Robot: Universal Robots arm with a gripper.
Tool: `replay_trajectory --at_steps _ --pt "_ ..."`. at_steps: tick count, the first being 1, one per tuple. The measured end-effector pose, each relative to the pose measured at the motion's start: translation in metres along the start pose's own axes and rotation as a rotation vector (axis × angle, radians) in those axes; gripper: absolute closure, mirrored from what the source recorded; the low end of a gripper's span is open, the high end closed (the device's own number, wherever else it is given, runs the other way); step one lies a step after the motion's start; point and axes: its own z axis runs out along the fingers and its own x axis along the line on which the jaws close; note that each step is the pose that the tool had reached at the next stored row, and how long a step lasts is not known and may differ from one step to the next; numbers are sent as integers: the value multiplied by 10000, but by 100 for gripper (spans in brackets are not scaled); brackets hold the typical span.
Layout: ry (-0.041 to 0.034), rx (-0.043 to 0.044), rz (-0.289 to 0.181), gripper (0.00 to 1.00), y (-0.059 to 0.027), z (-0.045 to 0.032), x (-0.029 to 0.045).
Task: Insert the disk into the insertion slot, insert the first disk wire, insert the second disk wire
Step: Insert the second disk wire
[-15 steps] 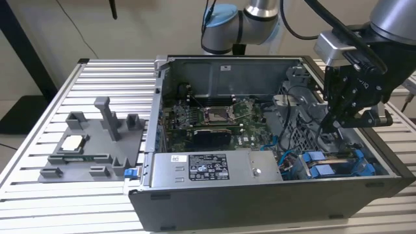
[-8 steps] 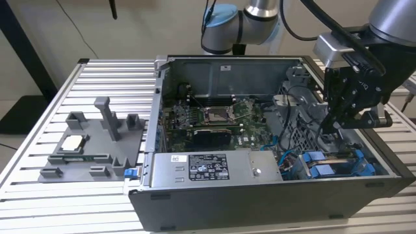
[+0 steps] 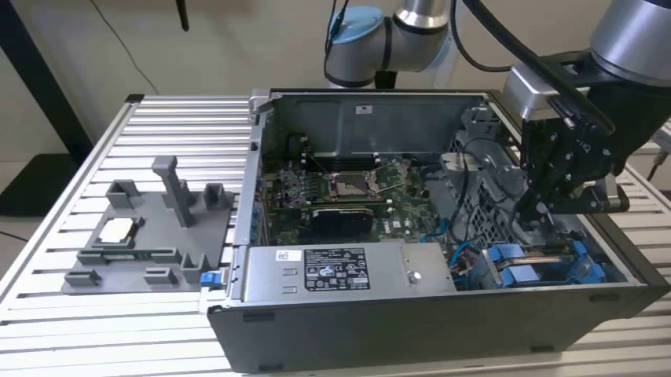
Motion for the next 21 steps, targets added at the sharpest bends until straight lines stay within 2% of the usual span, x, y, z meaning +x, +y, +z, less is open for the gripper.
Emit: replay_trajectory --at_steps 21 --pt "0 1 0 84 -19 56 46"
